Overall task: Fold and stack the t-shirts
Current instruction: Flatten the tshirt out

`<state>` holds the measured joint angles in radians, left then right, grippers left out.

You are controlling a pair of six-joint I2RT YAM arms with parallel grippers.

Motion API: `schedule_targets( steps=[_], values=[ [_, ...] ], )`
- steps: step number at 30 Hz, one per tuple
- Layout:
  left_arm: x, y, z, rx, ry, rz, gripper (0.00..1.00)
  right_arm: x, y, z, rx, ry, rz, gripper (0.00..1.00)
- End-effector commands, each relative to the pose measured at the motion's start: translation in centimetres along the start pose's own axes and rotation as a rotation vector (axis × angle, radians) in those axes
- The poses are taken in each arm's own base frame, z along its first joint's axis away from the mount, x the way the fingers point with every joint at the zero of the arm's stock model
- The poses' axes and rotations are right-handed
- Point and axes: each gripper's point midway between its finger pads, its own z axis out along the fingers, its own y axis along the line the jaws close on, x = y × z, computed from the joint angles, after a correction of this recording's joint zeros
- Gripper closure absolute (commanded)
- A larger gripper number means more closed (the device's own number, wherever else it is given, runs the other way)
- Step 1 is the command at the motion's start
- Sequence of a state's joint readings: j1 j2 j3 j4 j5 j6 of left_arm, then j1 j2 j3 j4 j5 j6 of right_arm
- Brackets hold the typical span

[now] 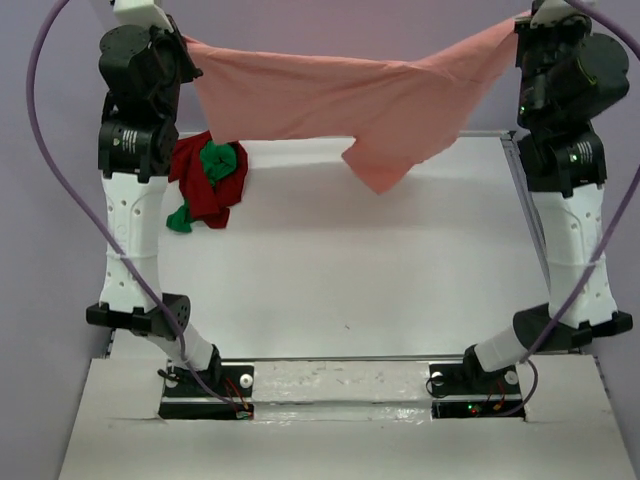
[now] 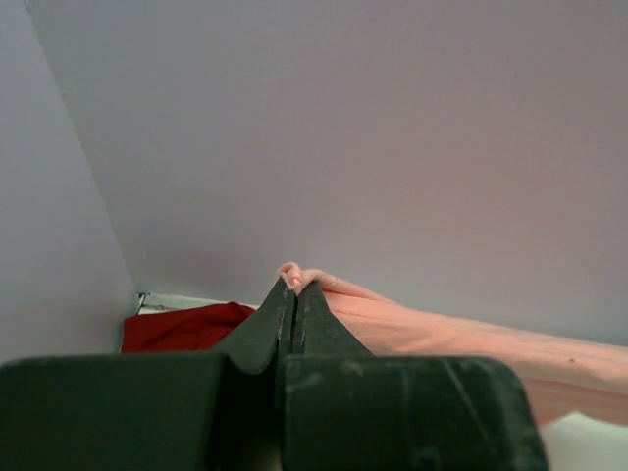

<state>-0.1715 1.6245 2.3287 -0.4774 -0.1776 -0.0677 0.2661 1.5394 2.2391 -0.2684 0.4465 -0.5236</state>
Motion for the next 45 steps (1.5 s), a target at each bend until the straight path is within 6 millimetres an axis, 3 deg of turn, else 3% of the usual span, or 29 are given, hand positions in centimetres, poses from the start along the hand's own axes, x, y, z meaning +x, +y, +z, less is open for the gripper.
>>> schedule_targets(
  steps=[1,2,3,6,7,8,9,10,14,18,21,22,23,24,25,26,27,28,30,31,33,34,40,42,45],
  values=[
    [-6.0,-1.0,-5.9,0.055,-0.172,-0.044,1.00,-9.0,-6.3,-7.3,0.115,-0.212,0.137,1.00],
    [-5.2,-0.9,-5.9,0.041,-0.156,-0.041,1.00,-8.7,-5.7,-7.8,0.110,-0.195,0.070,1.00],
    [-5.6,-1.5,-7.3,0.058,-0.167,-0.044,1.00,-9.1,-4.9,-8.9,0.096,-0.177,0.084,1.00],
    [-5.2,-1.8,-8.8,0.047,-0.154,-0.048,1.00,-10.3,-6.4,-11.1,0.123,-0.198,0.064,1.00],
    [-6.1,-1.7,-10.2,0.053,-0.172,-0.059,1.00,-10.0,-6.9,-11.8,0.145,-0.170,0.062,1.00],
    [-6.1,-2.1,-10.9,0.057,-0.169,-0.067,1.00,-11.0,-7.7,-13.1,0.141,-0.203,0.131,1.00],
    [-6.2,-2.1,-11.5,0.058,-0.168,-0.069,1.00,-10.8,-7.5,-13.5,0.133,-0.190,0.064,1.00],
    [-7.0,-1.8,-12.6,0.063,-0.187,-0.081,1.00,-10.9,-8.8,-14.1,0.184,-0.195,0.116,1.00],
    [-7.9,-1.5,-14.7,0.076,-0.193,-0.097,1.00,-10.9,-8.5,-14.6,0.167,-0.177,0.091,1.00],
    [-7.3,-1.3,-14.2,0.054,-0.174,-0.073,1.00,-11.4,-6.9,-14.2,0.146,-0.192,0.080,1.00],
    [-6.8,-2.9,-12.3,0.089,-0.164,-0.076,1.00,-12.5,-5.7,-13.6,0.151,-0.219,0.078,1.00],
    [-5.6,-3.9,-10.5,0.094,-0.134,-0.072,1.00,-13.0,-5.6,-13.3,0.160,-0.238,0.080,1.00],
    [-5.3,-4.6,-9.7,0.111,-0.127,-0.074,1.00,-13.2,-3.6,-12.4,0.147,-0.237,0.052,1.00],
    [-5.9,-5.2,-9.2,0.131,-0.142,-0.083,1.00,-13.9,-4.6,-12.0,0.176,-0.254,0.091,1.00],
    [-4.3,-6.2,-7.0,0.134,-0.106,-0.070,1.00,-14.3,-4.4,-11.5,0.182,-0.271,0.111,1.00],
    [-4.1,-6.5,-6.0,0.137,-0.103,-0.073,1.00,-12.9,-1.1,-8.7,0.123,-0.229,-0.017,1.00],
    [-5.0,-7.1,-5.6,0.166,-0.125,-0.082,1.00,-13.9,-2.4,-8.3,0.128,-0.260,0.103,1.00],
    [-4.5,-7.5,-3.7,0.175,-0.122,-0.083,1.00,-12.4,-0.5,-6.0,0.108,-0.247,0.023,1.00],
    [-4.1,-7.8,-1.8,0.191,-0.116,-0.083,1.00,-11.8,-0.1,-4.3,0.110,-0.251,0.026,1.00],
    [-2.1,-8.0,0.7,0.183,-0.078,-0.075,1.00,-11.6,0.2,-3.5,0.103,-0.258,0.069,1.00],
    [-2.7,-7.3,2.1,0.189,-0.103,-0.069,1.00,-9.0,2.1,-0.8,0.060,-0.220,0.042,1.00],
    [-1.3,-7.2,3.6,0.183,-0.082,-0.060,1.00,-8.2,2.6,0.1,0.043,-0.213,0.029,1.00],
    [0.8,-3.5,6.9,0.127,-0.055,-0.032,1.00,-3.8,1.9,3.9,0.048,-0.155,0.041,1.00],
    [0.6,-2.9,7.0,0.122,-0.060,-0.030,1.00,-3.5,2.5,4.1,0.027,-0.151,0.044,1.00],
    [-0.5,-2.8,6.1,0.126,-0.076,-0.039,1.00,-4.3,1.9,3.5,0.027,-0.167,0.057,1.00]
  ],
)
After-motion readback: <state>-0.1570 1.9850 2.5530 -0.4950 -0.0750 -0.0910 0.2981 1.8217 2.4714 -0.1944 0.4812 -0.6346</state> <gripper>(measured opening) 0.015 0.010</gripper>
